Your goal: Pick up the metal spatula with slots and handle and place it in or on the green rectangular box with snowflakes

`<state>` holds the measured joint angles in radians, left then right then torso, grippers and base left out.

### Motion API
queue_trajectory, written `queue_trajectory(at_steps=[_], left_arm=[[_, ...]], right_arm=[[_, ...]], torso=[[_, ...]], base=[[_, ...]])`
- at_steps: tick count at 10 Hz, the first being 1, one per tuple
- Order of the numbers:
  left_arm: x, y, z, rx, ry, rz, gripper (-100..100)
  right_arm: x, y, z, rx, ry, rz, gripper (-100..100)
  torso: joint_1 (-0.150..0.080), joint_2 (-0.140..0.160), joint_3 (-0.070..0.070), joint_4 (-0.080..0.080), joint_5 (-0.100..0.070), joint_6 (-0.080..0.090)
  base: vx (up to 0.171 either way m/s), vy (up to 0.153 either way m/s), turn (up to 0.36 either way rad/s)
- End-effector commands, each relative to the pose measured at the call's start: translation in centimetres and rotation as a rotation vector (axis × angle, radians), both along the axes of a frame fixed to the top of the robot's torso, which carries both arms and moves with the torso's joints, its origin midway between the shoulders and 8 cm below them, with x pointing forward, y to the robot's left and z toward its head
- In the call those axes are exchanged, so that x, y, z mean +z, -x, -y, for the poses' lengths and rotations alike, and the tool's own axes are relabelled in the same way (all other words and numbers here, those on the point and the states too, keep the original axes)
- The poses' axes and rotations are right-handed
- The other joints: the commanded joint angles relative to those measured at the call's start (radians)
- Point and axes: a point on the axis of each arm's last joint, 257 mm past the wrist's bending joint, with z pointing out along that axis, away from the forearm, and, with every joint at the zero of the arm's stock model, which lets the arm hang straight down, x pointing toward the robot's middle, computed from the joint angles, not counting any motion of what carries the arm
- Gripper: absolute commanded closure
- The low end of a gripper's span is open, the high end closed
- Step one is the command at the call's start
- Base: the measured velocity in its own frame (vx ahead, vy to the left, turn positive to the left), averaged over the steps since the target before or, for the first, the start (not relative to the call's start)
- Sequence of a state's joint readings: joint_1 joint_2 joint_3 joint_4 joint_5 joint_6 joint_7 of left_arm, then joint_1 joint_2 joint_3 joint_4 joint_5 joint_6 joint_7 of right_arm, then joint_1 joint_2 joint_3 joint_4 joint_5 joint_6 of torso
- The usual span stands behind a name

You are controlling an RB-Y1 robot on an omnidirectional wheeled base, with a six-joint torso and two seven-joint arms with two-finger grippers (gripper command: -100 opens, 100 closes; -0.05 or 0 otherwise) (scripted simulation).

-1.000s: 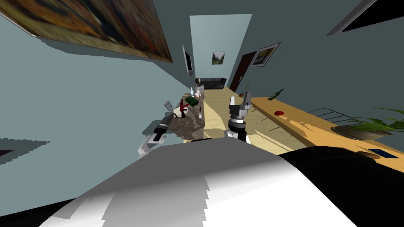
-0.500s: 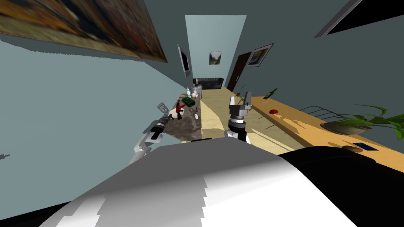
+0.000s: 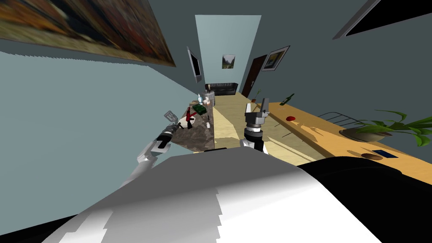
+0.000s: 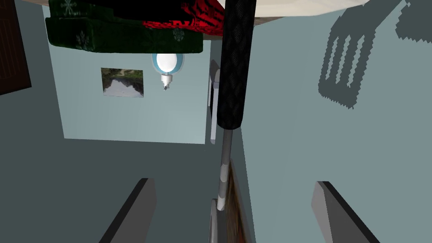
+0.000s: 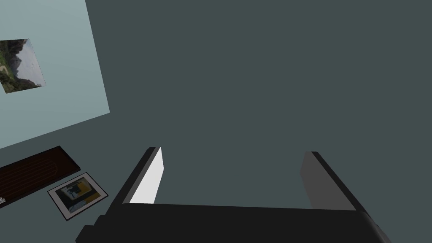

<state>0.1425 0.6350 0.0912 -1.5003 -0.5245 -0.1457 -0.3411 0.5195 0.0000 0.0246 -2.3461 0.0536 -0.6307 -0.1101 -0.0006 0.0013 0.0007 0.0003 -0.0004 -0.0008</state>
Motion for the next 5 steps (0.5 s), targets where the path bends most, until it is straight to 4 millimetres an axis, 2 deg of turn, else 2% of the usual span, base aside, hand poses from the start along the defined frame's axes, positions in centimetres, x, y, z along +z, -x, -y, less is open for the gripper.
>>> queue_trajectory(at_steps=[1,2,3,5], left_arm=[[0.0,0.0,0.0,0.0,0.0,0.0,0],[0.0,0.0,0.02,0.0,0.0,0.0,-100],[0.0,0.0,0.02,0.0,0.0,0.0,100],[0.0,0.0,0.02,0.0,0.0,0.0,100]], right_arm=[[0.0,0.0,0.0,0.0,0.0,0.0,0],[0.0,0.0,0.0,0.0,0.0,0.0,0],[0.0,0.0,0.0,0.0,0.0,0.0,0],[0.0,0.0,0.0,0.0,0.0,0.0,0]], torso=[[0.0,0.0,0.0,0.0,0.0,0.0],[0.0,0.0,0.0,0.0,0.0,0.0],[0.001,0.0,0.0,0.0,0.0,0.0],[0.001,0.0,0.0,0.0,0.0,0.0]], base=[[0.0,0.0,0.0],[0.0,0.0,0.0],[0.0,0.0,0.0],[0.0,0.0,0.0]])
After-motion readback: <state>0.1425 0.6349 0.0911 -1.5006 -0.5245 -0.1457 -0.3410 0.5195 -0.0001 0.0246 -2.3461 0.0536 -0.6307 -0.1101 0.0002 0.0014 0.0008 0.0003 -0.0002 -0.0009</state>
